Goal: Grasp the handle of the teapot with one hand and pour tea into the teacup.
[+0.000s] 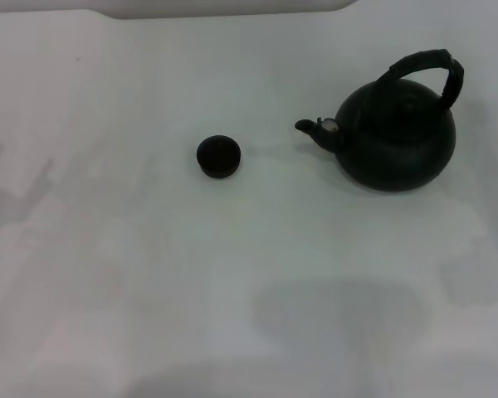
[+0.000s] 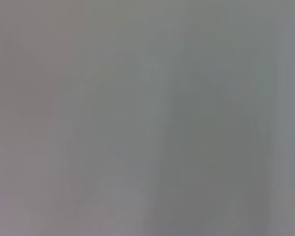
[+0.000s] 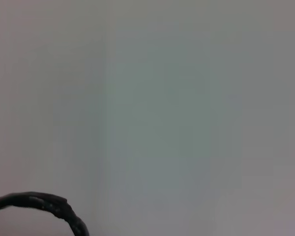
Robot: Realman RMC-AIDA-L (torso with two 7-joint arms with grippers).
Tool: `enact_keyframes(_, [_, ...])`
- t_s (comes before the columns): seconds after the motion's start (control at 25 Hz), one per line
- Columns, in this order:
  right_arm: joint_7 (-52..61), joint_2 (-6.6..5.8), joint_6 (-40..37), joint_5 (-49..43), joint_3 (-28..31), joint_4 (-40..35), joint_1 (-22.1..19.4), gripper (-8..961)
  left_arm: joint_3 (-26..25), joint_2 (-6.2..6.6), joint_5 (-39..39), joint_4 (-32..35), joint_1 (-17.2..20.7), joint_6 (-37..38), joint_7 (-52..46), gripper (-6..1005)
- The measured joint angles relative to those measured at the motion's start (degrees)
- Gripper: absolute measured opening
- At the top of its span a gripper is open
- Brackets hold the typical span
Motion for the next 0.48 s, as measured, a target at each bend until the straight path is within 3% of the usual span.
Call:
enact_keyframes(0.28, [-0.64,-0.72,-1.35,-0.07,0.05,0.31,1.29,822,0.07,-1.03,3.54,-0.27,-0.18,2.02,-4.32,843])
enact_keyframes(0.48, [-2.92,-0.62,-1.39,0.03,0.77,0.51,1.49,822,-0.06,-2.30,1.67,0.69,0.29,1.28,-1.01,843])
